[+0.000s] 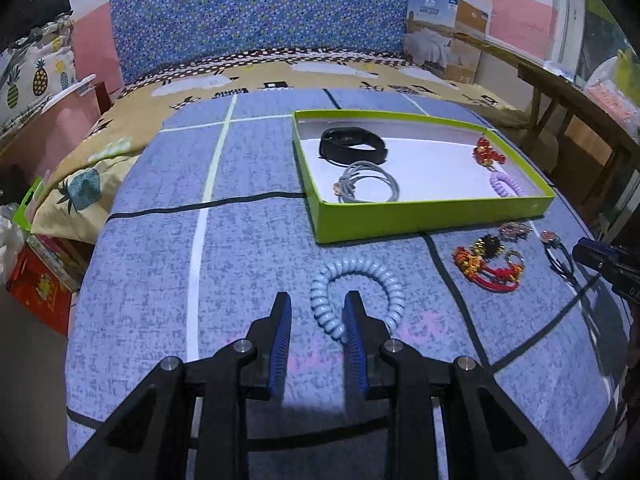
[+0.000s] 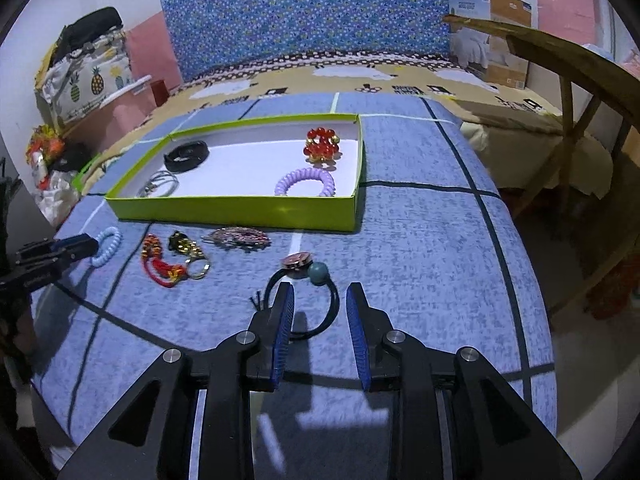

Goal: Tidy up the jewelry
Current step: 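Grasp the light blue coiled cord with the left tool while the right tool grasps the black teal-bead hair tie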

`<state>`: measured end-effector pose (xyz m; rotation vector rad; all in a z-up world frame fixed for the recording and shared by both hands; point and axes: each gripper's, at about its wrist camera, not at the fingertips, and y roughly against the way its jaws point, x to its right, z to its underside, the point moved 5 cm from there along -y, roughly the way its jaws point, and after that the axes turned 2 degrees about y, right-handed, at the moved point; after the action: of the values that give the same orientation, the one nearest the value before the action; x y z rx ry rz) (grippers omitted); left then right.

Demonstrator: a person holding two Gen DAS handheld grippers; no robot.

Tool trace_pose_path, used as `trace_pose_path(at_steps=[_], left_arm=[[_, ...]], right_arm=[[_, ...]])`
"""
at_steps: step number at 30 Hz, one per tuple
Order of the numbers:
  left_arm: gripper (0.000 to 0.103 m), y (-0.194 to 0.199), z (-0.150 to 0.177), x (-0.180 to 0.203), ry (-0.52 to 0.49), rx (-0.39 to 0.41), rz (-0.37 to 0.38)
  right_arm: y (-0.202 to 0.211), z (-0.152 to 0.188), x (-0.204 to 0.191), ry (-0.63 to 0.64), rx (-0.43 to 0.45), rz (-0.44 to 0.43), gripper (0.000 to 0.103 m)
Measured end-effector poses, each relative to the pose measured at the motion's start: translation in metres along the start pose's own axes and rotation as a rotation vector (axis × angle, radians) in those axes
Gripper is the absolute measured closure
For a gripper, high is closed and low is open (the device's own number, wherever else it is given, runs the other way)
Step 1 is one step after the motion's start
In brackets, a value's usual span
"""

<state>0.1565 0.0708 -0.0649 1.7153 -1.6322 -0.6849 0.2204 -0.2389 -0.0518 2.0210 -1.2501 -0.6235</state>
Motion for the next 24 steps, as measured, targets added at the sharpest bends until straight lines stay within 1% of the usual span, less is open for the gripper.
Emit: trace_pose_path(at_steps=[4, 7, 15, 16, 17, 18, 22, 23, 24], left_arm=[[0.074, -0.006, -0.001, 0.000, 0.000, -0.015, -0.005], [0.074, -0.008, -0.002, 0.001, -0.013, -0.017, -0.014], [0.074, -0.011, -0.005, 0.011, -0.068, -0.019, -0.031], [0.074, -0.011, -0.005, 0.012, -0.071, -0.019, -0.029], [0.074, -0.011, -0.005, 0.012, -0.073, -0.019, -0.026], [0.075, -0.011, -0.005, 0.012, -0.073, -0.020, -0.023], [0.089, -0.008, -0.002, 0.016, -0.088, -0.020, -0.003], [0.092, -0.007, -0.001, 0.017, -0.094, -0.020, 0.000], [0.092, -0.006, 0.000, 0.018, -0.099, -0.019, 0.004]], right_arm=[[-0.012, -0.002, -0.001, 0.022, -0.031, 0.005, 0.075], [-0.020, -0.003, -0.001, 0.027, -0.060, -0.014, 0.075], [-0.027, -0.008, -0.007, 0.079, -0.065, -0.007, 0.075], [-0.027, -0.008, -0.007, 0.083, -0.064, -0.004, 0.079], [-0.027, -0.008, -0.007, 0.084, -0.064, -0.002, 0.088], [-0.027, -0.007, -0.008, 0.084, -0.064, -0.001, 0.090], [-0.023, -0.004, -0.010, 0.086, -0.060, 0.002, 0.090], [-0.020, -0.004, -0.010, 0.082, -0.054, 0.001, 0.090], [-0.018, -0.003, -0.010, 0.077, -0.048, 0.000, 0.090]])
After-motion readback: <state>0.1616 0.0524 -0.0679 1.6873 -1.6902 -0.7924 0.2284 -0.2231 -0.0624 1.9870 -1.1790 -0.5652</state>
